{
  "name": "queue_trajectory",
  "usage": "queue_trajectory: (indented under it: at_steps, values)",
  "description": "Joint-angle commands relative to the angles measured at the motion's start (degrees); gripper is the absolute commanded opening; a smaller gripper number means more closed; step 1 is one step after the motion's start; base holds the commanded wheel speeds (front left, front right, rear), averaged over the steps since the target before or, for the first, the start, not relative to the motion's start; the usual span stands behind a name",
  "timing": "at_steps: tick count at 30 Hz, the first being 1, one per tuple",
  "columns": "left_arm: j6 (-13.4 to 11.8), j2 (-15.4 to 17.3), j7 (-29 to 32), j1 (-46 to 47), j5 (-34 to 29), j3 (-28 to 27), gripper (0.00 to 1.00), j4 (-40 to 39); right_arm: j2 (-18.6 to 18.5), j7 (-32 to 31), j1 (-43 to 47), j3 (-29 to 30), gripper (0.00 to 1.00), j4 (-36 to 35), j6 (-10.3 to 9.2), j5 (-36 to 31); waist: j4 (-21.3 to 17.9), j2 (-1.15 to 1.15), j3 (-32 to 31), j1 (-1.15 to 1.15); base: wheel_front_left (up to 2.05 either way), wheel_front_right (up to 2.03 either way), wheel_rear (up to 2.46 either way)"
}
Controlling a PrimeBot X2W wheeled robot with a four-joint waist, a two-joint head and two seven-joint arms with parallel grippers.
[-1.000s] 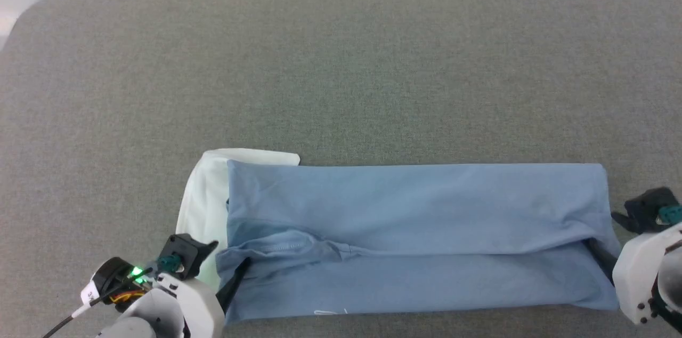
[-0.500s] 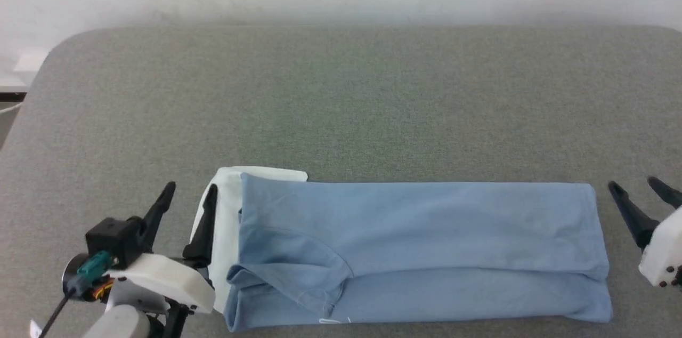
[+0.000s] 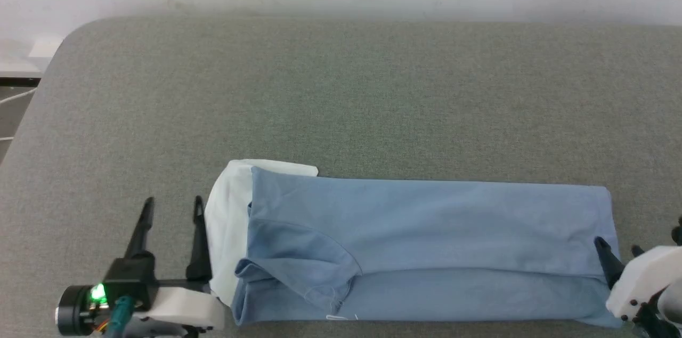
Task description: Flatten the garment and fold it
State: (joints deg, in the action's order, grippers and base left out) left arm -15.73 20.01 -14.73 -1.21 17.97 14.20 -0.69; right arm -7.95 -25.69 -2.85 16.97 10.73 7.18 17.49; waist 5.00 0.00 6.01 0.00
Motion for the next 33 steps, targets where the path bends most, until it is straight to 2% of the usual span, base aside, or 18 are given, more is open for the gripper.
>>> queue_trajectory:
  at_steps: [1, 7, 16, 17, 18, 25, 33]
  values:
    - [-0.11, -0.90, -0.26, -0.17, -1.13, -0.32, 1.00, -0.40, 0.10, -0.01, 0.09, 0.74, 1.00, 0.68, 0.31, -0.76, 0.10, 0.00, 0.24, 0.00, 0.00, 0.00, 0.00]
    - [2.42, -5.19, -0.26, -1.25, -6.57, -2.75, 1.00, -2.32, 1.71, -0.02, -1.34, 3.96, 1.00, 5.98, 0.31, -2.43, 1.31, 0.00, 1.78, 0.00, 0.00, 0.00, 0.00]
    - [7.62, -9.04, -0.27, -1.05, -10.59, -5.84, 1.00, -2.48, 2.09, 0.10, -2.10, 1.04, 1.00, 11.86, 0.31, 0.39, 2.50, 0.00, 3.21, 0.00, 0.00, 0.00, 0.00]
    - [8.10, -9.31, -0.27, -1.08, -10.97, -6.06, 1.00, -2.46, 2.01, -0.09, -2.07, 0.41, 0.15, 12.27, 0.31, 1.03, 2.56, 0.00, 3.25, 0.00, 0.00, 0.00, 0.00]
    - [8.53, -9.58, -0.27, -1.13, -11.28, -6.31, 1.00, -2.43, 1.86, -0.23, -1.98, -0.24, 0.00, 12.55, 0.31, 1.53, 2.61, 0.00, 3.26, 0.00, 0.00, 0.00, 0.00]
    - [10.76, -11.29, -0.27, -1.36, -12.78, -8.17, 1.00, -1.81, -0.58, 2.12, -2.45, -2.44, 0.00, 12.78, 0.31, 2.26, 2.19, 0.00, 2.82, 0.00, 0.00, 0.00, 0.00]
    - [12.71, -12.29, -0.27, -1.83, -13.75, -9.91, 1.00, -0.99, -5.89, 3.54, -4.39, 2.90, 0.00, 13.88, 0.31, 0.35, 1.39, 0.00, 1.36, 0.00, 0.00, 0.00, 0.00]
